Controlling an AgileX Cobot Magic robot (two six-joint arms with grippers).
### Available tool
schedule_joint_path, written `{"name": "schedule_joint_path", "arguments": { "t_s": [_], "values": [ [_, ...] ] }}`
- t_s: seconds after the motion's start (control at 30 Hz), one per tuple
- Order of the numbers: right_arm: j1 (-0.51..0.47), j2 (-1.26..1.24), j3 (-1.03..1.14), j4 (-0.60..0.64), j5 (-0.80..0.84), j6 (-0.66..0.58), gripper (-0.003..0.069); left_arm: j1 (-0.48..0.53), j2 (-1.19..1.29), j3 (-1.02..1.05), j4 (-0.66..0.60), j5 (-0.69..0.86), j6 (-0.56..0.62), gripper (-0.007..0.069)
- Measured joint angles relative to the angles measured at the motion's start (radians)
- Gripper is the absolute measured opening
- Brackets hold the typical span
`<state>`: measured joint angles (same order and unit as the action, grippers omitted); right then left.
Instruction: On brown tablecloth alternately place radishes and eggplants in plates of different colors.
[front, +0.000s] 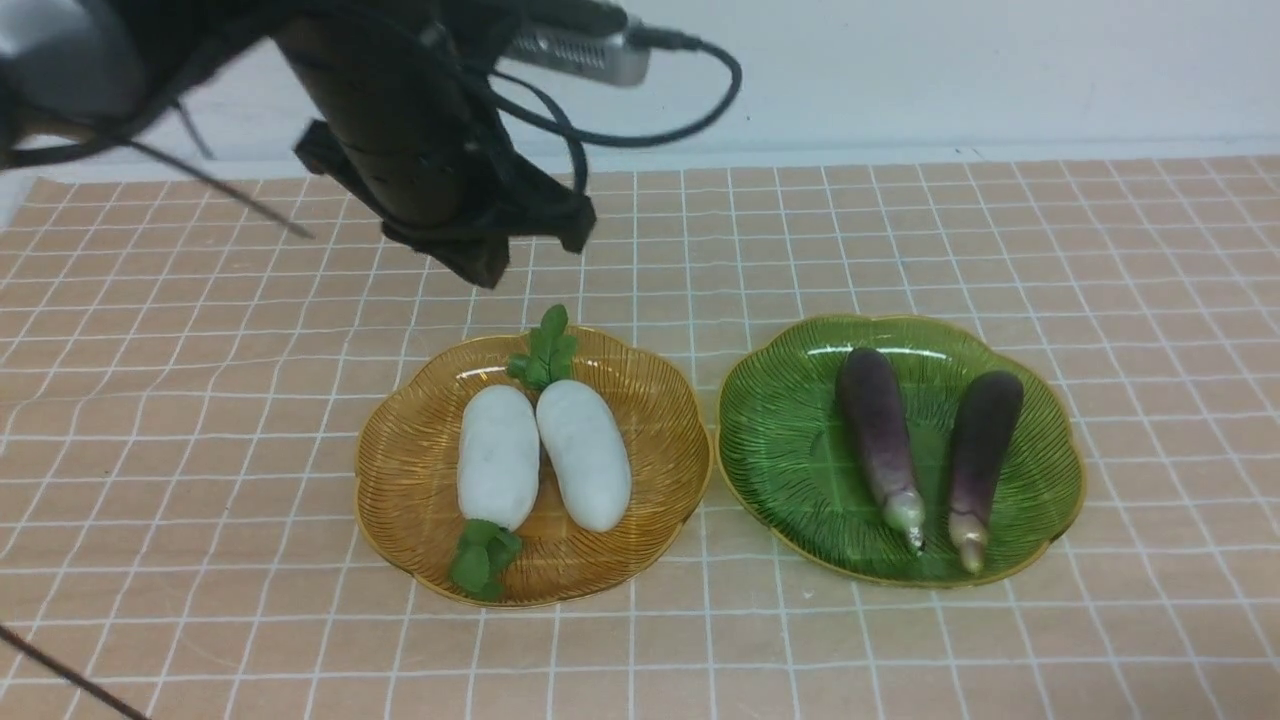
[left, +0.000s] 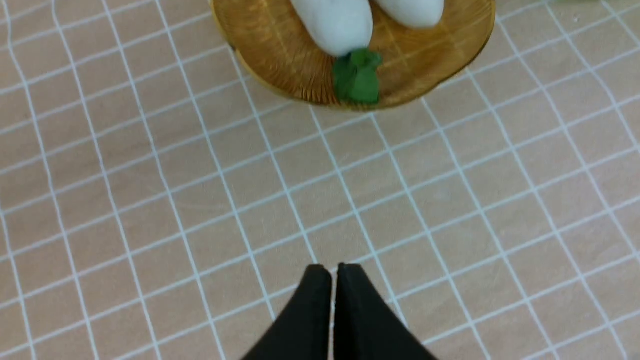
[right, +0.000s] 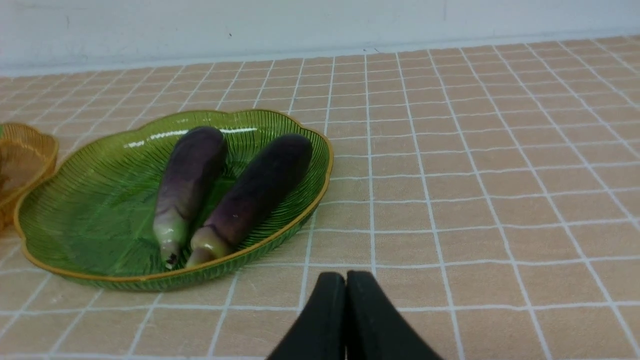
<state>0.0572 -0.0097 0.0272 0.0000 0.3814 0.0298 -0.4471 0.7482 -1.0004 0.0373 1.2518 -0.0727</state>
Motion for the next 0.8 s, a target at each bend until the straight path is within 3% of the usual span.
{"name": "schedule_joint_path", "arguments": {
  "t_s": [0.33,0.53,0.8],
  "values": [
    [0.000,0.000,0.000,0.000,0.000,-0.047,-0.0006,0.000,-0.164,0.127,0.021,-0.089,-0.015,-0.0003],
    [0.041,0.000,0.000,0.000,0.000,-0.047,-0.0006,0.000,-0.165,0.108,0.095,-0.023,-0.030,-0.0003],
    [0.047,0.000,0.000,0.000,0.001,-0.047,-0.0006,0.000,-0.352,0.179,0.024,-0.014,-0.057,-0.0003]
  ]
}}
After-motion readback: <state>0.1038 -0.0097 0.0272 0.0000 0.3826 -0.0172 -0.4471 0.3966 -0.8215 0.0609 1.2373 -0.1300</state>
